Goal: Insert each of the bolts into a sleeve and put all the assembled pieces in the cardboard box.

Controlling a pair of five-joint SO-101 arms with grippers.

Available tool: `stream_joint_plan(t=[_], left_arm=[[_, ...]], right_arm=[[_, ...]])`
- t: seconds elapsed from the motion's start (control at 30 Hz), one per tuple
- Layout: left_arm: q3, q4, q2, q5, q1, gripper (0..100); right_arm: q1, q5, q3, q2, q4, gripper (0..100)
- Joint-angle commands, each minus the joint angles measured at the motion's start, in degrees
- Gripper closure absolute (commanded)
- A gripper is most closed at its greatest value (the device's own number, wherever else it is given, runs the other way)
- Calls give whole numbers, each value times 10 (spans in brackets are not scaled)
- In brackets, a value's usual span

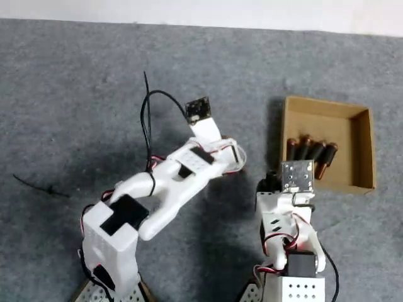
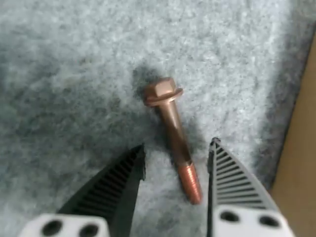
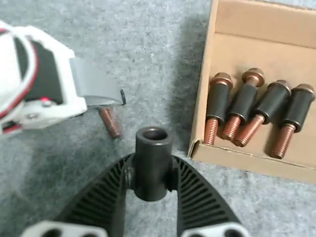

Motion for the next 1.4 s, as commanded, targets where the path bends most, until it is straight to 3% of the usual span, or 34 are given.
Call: stream_joint_plan(t=[0.0, 0.37, 0.57, 0.67, 0.73, 0.9, 1.03, 1.2, 1.37], left_arm=[[-59, 76, 5, 6, 3, 800], [-145, 218, 58, 7, 0, 800], [-143, 227, 58, 5, 0, 805], [-146, 236, 58, 4, 0, 912], [-146, 237, 58, -17, -2, 1000], [-142, 238, 52, -86, 7, 995], [-142, 236, 40, -100, -3, 996], [-90, 230, -35, -127, -3, 996], [51, 127, -175, -136, -16, 996]], right_arm=[[5, 2, -5, 0, 0, 994], [5, 4, -5, 0, 0, 994], [5, 4, -5, 0, 0, 994], [5, 5, -5, 0, 0, 994], [5, 5, -4, 0, 0, 994], [5, 5, -2, 0, -1, 994], [1, 4, 0, 0, -42, 994], [-48, 5, 42, 0, -102, 994], [-87, 6, 63, 0, -153, 994]])
